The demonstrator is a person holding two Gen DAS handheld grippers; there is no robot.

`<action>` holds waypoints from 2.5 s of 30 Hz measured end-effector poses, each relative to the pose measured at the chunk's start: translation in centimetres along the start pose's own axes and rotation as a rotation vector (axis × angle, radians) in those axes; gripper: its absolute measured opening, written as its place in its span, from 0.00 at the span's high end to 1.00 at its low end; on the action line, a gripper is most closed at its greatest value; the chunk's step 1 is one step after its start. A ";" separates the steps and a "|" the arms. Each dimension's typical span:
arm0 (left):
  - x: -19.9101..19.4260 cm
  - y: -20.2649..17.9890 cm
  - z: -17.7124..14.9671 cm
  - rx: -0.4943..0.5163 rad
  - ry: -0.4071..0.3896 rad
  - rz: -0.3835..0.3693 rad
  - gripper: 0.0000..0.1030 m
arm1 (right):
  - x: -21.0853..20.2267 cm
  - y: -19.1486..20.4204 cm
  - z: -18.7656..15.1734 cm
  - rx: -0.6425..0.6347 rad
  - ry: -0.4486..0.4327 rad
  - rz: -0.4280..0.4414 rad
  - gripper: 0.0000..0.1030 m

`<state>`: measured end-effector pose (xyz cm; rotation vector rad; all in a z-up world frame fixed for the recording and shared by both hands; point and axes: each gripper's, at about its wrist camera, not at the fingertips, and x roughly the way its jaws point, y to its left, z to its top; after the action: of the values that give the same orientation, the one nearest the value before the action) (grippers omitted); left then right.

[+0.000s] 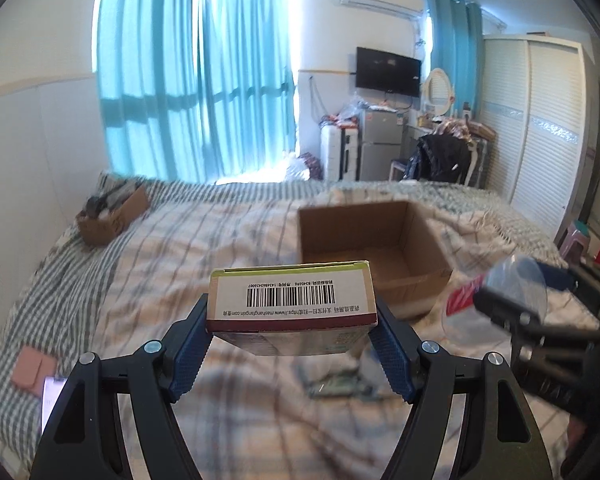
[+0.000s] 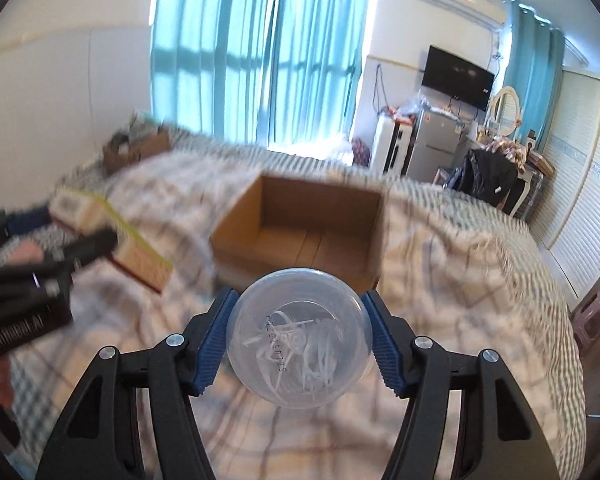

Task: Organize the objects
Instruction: 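Lower the product box and clear jar into the cardboard box and release both, then grasp the tape roll with the left tool while the right tool grasps the lace cloth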

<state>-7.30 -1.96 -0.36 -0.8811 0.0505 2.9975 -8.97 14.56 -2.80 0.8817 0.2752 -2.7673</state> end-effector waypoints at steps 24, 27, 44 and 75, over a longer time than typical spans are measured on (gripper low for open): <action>18.5 -2.5 8.9 0.025 0.057 -0.067 0.26 | 16.2 -6.4 14.7 -0.021 0.005 -0.006 0.39; 20.0 -2.8 8.2 0.028 0.061 -0.093 0.26 | 18.4 -7.0 14.3 -0.012 0.017 0.027 0.39; 23.1 -3.9 5.1 0.079 0.141 -0.114 0.23 | 22.1 -8.2 9.9 0.036 0.073 0.062 0.30; 15.5 -4.5 -6.3 -0.012 0.332 -0.002 0.04 | 14.2 -9.7 -3.5 -0.003 0.239 0.135 0.20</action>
<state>-16.78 2.47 -14.17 -1.3678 0.0353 2.8168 -20.99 22.54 -12.90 1.1856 0.2495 -2.5386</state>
